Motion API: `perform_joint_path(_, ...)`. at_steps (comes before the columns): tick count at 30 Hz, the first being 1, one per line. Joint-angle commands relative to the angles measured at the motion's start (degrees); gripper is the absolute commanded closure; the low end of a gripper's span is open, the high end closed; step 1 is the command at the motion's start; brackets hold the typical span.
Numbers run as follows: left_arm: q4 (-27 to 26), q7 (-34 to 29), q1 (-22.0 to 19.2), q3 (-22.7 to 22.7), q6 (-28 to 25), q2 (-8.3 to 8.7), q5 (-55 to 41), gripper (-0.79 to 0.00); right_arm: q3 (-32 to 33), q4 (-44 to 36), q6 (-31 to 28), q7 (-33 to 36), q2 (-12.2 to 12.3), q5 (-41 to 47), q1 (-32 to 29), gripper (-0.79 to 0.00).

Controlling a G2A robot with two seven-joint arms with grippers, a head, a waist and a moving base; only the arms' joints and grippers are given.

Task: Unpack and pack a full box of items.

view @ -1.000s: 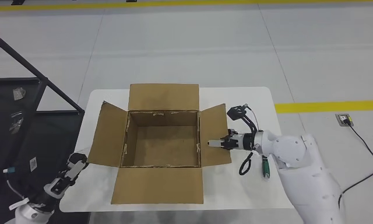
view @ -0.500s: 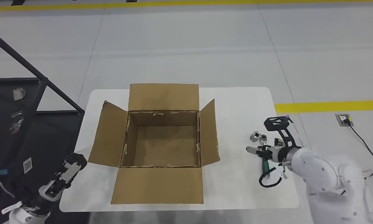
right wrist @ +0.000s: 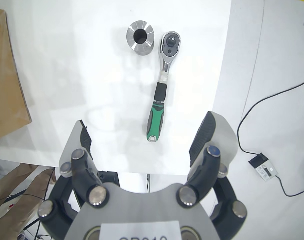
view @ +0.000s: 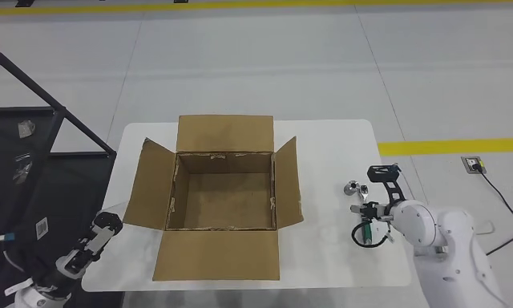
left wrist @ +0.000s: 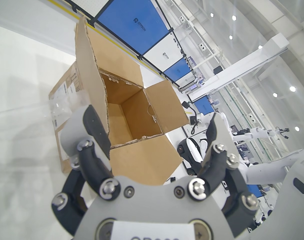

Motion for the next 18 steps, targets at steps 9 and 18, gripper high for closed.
perform_joint_path(9,0.4,1.8,0.1,-0.1,0.6,-0.27,0.5,-0.785,-6.7,16.8,1.6,-2.1,-0.9,-1.9,10.2,-0.785)
perform_joint_path(18,0.9,2.0,0.3,-0.5,0.4,-0.33,0.0,-0.785,-8.1,35.2,-1.3,-6.5,-1.4,0.4,18.6,-0.511)
